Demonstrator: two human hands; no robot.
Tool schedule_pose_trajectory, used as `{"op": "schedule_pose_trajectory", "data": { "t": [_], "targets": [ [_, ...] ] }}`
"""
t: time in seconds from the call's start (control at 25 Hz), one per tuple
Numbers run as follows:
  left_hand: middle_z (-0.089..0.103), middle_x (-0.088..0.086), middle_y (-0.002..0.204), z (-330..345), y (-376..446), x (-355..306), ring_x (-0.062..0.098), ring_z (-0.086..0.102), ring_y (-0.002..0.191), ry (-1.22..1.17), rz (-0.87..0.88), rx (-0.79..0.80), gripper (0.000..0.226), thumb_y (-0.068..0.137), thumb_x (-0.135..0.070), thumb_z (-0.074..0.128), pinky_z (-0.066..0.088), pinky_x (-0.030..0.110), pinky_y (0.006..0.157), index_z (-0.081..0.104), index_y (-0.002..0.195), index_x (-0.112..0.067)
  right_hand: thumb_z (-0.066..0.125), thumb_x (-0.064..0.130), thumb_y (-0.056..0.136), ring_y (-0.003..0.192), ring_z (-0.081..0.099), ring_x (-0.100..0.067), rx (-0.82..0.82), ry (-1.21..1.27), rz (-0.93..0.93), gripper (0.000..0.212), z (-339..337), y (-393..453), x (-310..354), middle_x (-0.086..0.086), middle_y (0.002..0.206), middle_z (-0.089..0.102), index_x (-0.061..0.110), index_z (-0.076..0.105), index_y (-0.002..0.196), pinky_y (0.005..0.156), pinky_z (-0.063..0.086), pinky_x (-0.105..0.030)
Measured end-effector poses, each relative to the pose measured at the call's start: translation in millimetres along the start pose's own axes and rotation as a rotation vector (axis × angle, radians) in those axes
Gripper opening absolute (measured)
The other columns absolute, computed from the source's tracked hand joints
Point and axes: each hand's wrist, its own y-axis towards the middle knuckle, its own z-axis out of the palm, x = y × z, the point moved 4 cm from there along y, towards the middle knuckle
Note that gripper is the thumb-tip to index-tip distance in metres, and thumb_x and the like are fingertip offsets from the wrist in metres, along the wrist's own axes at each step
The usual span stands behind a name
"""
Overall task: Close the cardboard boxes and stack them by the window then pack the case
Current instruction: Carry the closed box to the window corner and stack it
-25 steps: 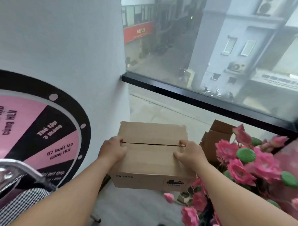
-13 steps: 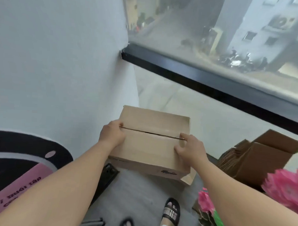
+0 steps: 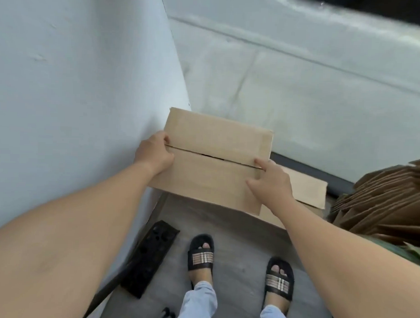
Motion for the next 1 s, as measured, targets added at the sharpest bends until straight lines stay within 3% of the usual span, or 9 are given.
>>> {"op": "schedule_pose_trajectory", "data": {
  "t": [0.16,0.32,0.44,0.64,0.88,1.0],
  "targets": [
    [0.065,0.008,0.12,38.0,44.9,17.6,0.034,0.058,0.111,0.001,0.032,0.046,0.04,0.082,-0.019,0.07,0.041,0.028,0.084,0.058,0.12,-0.023,0.067,0.026,0.081,0.125,0.053,-0.025,-0.013,0.085,0.09,0.065,37.3,32.7,-11.7,0.002,0.139,0.056,0.03,0.053,0.144,0.103,0.044,-0.032],
    [0.063,0.007,0.12,57.5,73.2,32.4,0.031,0.057,0.11,0.017,0.015,0.06,0.039,0.085,-0.015,0.066,0.039,0.026,0.081,0.055,0.121,-0.022,0.061,0.017,0.081,0.124,0.052,-0.025,0.04,0.115,0.113,0.069,69.1,52.2,-18.7,0.004,0.146,0.05,0.032,0.048,0.147,0.101,0.047,-0.034],
    [0.061,0.007,0.119,64.3,81.0,46.6,0.026,0.053,0.098,0.032,-0.023,0.083,0.039,0.085,-0.014,0.065,0.038,0.027,0.077,0.053,0.121,-0.022,0.061,0.018,0.082,0.13,0.048,-0.029,0.105,0.007,0.06,0.073,88.7,55.9,-23.2,0.0,0.155,0.039,0.033,0.042,0.151,0.103,0.043,-0.032],
    [0.06,0.008,0.108,85.0,65.7,60.7,0.027,0.051,0.09,0.024,-0.021,0.129,0.037,0.085,-0.02,0.068,0.039,0.028,0.075,0.051,0.118,-0.023,0.064,0.021,0.083,0.117,0.054,-0.029,0.096,-0.079,0.021,0.069,86.5,56.2,-36.8,0.0,0.136,0.048,0.027,0.045,0.149,0.083,0.034,-0.023],
    [0.055,-0.001,0.104,88.9,70.9,59.1,0.022,0.049,0.091,-0.025,0.025,0.1,0.038,0.087,-0.023,0.069,0.037,0.027,0.077,0.052,0.121,-0.025,0.064,0.021,0.084,0.119,0.053,-0.03,0.078,-0.104,0.013,0.071,88.3,52.2,-43.9,-0.005,0.137,0.046,0.024,0.042,0.151,0.089,0.039,-0.028],
    [0.058,0.005,0.11,87.7,68.0,56.0,0.027,0.051,0.096,0.019,0.014,0.149,0.04,0.089,-0.022,0.064,0.04,0.03,0.079,0.05,0.126,-0.023,0.065,0.024,0.085,0.121,0.052,-0.03,0.099,-0.087,0.005,0.07,87.9,50.5,-43.9,-0.005,0.14,0.046,0.025,0.042,0.152,0.09,0.039,-0.028]
  ]
}}
